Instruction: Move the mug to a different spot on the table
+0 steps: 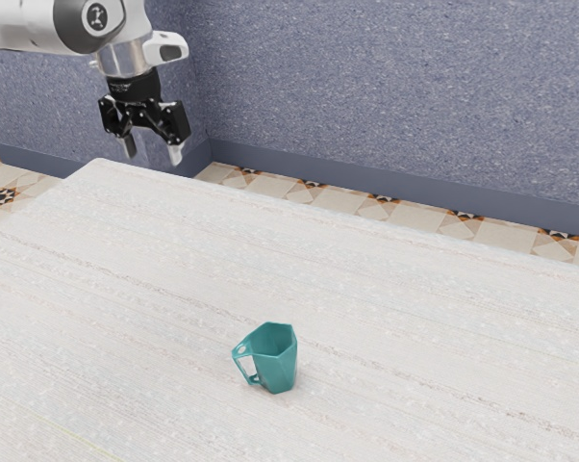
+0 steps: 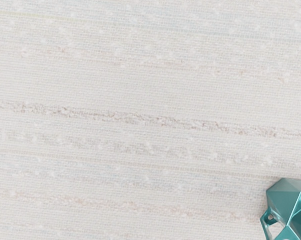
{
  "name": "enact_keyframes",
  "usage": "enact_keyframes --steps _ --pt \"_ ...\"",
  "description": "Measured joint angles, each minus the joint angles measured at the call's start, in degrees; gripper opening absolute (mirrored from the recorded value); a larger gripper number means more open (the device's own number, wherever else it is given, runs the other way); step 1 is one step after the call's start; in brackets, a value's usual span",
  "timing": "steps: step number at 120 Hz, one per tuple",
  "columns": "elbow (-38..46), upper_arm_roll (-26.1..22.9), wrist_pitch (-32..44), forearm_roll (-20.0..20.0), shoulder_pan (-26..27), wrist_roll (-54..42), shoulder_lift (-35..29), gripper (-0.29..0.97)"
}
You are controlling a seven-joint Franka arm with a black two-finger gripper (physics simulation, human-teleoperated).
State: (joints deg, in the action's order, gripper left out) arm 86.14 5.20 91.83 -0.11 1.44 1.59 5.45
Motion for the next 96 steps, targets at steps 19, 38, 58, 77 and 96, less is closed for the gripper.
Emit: enact_keyframes --steps 19,38,58,77,96 --pt "0.0 0.0 0.6 0.0 -0.1 0.1 -0.2 0.66" --pt "2.0 0.0 0.6 0.0 0.2 0.1 -2.4 0.66" --pt "8.3 0.0 0.8 0.1 1.2 0.2 -7.5 0.66" --pt "18.6 0.1 2.2 0.4 2.0 0.2 -15.7 0.66" --pt "31.7 0.1 6.5 0.4 2.8 0.3 -24.3 0.66"
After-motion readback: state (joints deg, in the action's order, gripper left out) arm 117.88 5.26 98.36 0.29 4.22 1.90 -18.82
